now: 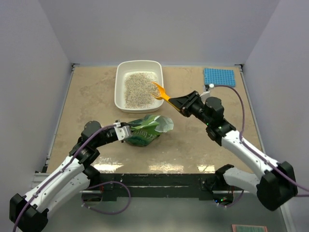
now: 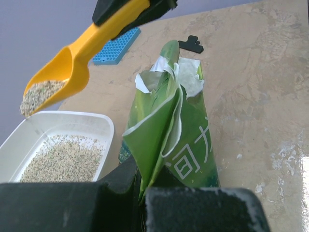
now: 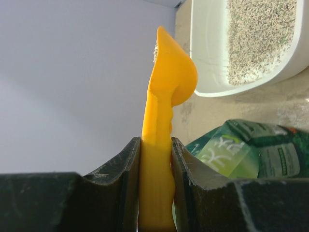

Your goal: Fill the litter box with clean litter

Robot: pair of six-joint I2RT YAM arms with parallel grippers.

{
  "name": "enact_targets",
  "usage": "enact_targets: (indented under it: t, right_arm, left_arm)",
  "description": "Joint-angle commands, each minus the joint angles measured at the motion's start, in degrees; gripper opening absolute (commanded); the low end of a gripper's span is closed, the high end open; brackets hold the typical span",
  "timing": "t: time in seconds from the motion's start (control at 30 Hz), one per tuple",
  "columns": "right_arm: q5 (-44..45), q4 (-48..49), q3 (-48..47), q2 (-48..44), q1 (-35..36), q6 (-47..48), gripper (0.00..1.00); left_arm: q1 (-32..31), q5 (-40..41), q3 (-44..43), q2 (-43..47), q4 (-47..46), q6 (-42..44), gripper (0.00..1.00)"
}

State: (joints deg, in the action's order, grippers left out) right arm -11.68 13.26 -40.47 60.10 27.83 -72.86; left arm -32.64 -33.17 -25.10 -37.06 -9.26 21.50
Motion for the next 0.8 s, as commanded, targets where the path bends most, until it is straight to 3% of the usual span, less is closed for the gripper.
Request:
enact_targets:
  t: [0.0, 0.17, 0.3, 0.47, 0.77]
  right_arm:
    - [-4.04, 18.11, -2.42, 9.31, -0.59, 1.84, 0.0]
    - [-9.05, 25.77, -6.19, 24.5, -2.34, 5.43, 0.0]
    - [-10.56, 19.81, -12.87, 31.81, -2.52, 15.53, 0.0]
    - [-4.41, 8.29, -19.72, 36.4, -2.52, 28.71, 0.0]
    - [10.53, -0.86, -17.37, 39.49, -4.62, 31.82, 0.0]
  left_arm:
    - [0.12, -1.46, -0.21, 2.25, -5.07, -0.93, 0.0]
    - [0.04, -0.15, 0.23, 3.66, -5.07, -0.75, 0.0]
    - [0.04, 0.82, 0.49, 4.27, -4.81, -0.31, 0.0]
    - [0.04, 0.65, 0.49, 3.49, -4.98, -0.49, 0.0]
    - [0.04, 1.09, 0.32, 2.87, -4.81, -0.49, 0.0]
